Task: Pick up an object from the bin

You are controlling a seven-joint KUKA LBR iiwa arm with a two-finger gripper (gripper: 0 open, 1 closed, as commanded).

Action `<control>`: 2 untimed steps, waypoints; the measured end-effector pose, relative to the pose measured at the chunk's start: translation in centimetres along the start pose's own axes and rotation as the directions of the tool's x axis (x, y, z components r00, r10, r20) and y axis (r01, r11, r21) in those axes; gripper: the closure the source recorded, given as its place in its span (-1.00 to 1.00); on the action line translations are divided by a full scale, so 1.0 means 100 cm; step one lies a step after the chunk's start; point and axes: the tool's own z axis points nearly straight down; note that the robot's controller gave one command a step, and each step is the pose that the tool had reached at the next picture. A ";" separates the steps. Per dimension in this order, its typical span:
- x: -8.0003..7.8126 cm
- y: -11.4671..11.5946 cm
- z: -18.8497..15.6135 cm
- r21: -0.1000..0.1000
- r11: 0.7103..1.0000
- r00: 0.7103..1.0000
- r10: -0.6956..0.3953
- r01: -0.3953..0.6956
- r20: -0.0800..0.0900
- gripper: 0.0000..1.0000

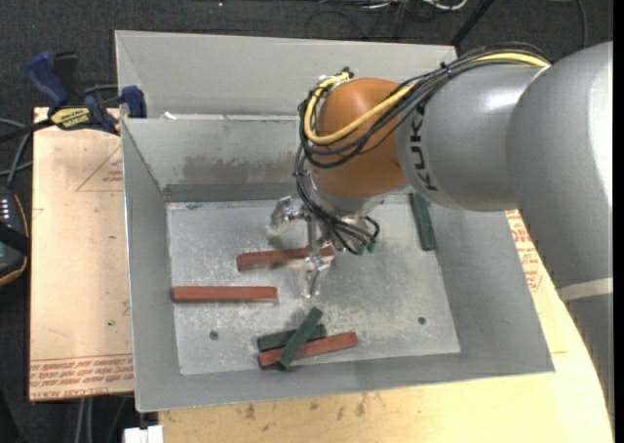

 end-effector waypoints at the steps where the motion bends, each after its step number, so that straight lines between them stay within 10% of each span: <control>1: 0.003 0.000 0.003 0.000 1.000 1.000 -0.003 0.003 0.001 1.00; 2: 0.003 0.000 0.003 0.000 1.000 1.000 -0.003 0.003 0.001 1.00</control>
Offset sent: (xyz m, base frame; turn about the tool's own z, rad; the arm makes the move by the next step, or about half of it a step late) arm 0.0000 0.0000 0.0000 0.0000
